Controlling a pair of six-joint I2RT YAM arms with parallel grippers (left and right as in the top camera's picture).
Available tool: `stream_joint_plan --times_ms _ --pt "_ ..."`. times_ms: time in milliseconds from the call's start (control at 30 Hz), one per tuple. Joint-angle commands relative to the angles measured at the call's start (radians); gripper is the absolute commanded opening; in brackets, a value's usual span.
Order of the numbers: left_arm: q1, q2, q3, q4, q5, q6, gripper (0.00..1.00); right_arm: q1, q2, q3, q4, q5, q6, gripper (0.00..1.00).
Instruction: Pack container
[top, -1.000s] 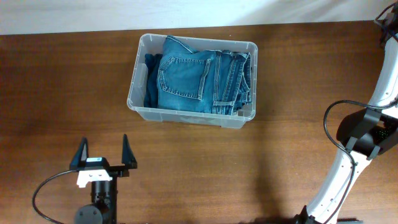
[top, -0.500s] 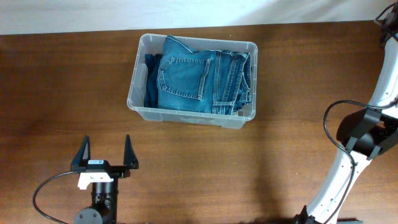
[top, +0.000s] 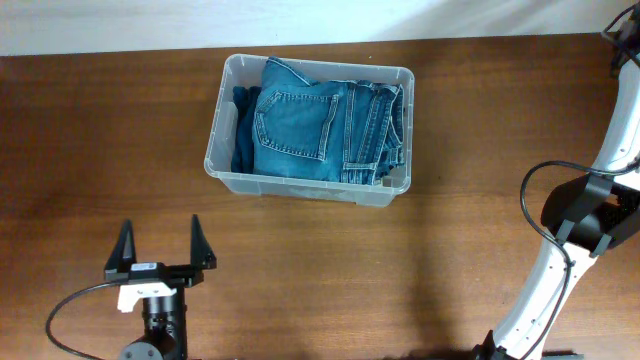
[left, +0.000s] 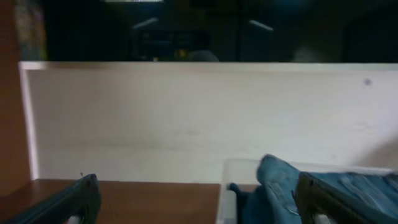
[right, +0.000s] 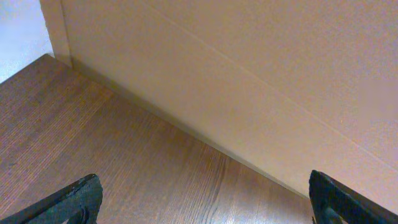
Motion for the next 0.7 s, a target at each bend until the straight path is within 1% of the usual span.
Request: stream_joint_plan --times_ms 0,100,167,300,433,667 --pt "0.005 -0.01 -0.008 0.016 -0.137 0.012 0.99 -0.001 -0.014 0.023 0.003 0.005 0.005 0.99" --pt "0.005 -0.01 -0.008 0.026 -0.16 0.012 0.99 -0.001 -0.014 0.023 0.003 0.005 0.005 0.98" --pt "0.005 -0.01 -0.008 0.002 -0.152 0.012 0.99 -0.001 -0.014 0.023 0.003 0.005 0.005 0.99" --pt "0.005 -0.01 -0.008 -0.094 -0.122 0.011 1.0 -0.001 -0.014 0.023 0.003 0.005 0.005 0.98" --pt "0.005 -0.01 -0.008 -0.182 -0.122 0.012 0.99 -0.001 -0.014 0.023 0.003 0.005 0.005 0.98" --pt "0.005 -0.01 -0.008 -0.383 -0.122 0.012 0.99 -0.001 -0.014 0.023 0.003 0.005 0.005 0.99"
